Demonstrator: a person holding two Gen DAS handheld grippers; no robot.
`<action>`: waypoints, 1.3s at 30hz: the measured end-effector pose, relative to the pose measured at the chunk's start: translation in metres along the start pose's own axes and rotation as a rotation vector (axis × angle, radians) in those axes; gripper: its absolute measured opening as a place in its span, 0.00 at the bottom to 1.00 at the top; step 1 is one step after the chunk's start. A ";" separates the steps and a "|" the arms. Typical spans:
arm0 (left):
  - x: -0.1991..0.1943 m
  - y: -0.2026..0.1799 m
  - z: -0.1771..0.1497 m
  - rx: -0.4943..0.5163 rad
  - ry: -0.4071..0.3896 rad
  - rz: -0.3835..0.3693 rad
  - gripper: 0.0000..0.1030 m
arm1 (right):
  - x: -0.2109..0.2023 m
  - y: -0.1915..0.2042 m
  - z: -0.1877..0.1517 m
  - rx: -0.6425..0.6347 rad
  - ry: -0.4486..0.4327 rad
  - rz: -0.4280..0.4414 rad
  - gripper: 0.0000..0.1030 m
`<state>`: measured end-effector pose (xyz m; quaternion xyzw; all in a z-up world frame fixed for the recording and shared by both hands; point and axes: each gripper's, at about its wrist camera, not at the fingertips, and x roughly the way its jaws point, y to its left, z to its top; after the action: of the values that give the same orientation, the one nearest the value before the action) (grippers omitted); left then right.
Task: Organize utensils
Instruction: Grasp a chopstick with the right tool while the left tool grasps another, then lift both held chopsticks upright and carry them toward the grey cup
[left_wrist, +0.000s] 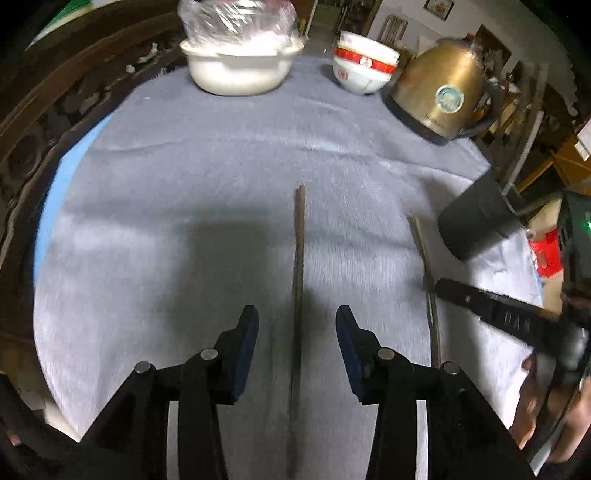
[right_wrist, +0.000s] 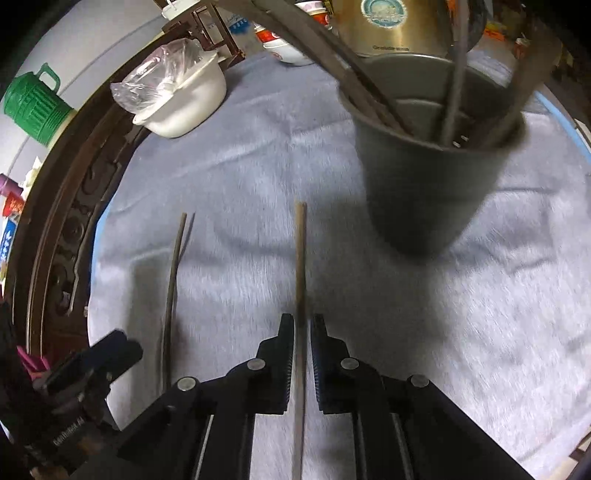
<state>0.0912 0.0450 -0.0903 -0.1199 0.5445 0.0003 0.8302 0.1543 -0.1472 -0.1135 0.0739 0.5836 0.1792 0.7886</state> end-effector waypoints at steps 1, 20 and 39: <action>0.009 -0.004 0.008 0.008 0.017 0.006 0.43 | 0.003 0.000 0.002 -0.004 0.008 -0.002 0.12; 0.023 0.017 -0.003 -0.050 0.146 -0.064 0.26 | 0.002 -0.016 -0.015 -0.028 0.081 -0.008 0.12; 0.024 0.024 0.014 0.003 0.223 -0.059 0.05 | 0.018 0.004 -0.003 -0.088 0.117 -0.115 0.08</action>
<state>0.1101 0.0679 -0.1118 -0.1339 0.6296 -0.0385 0.7643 0.1557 -0.1376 -0.1288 -0.0049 0.6234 0.1632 0.7647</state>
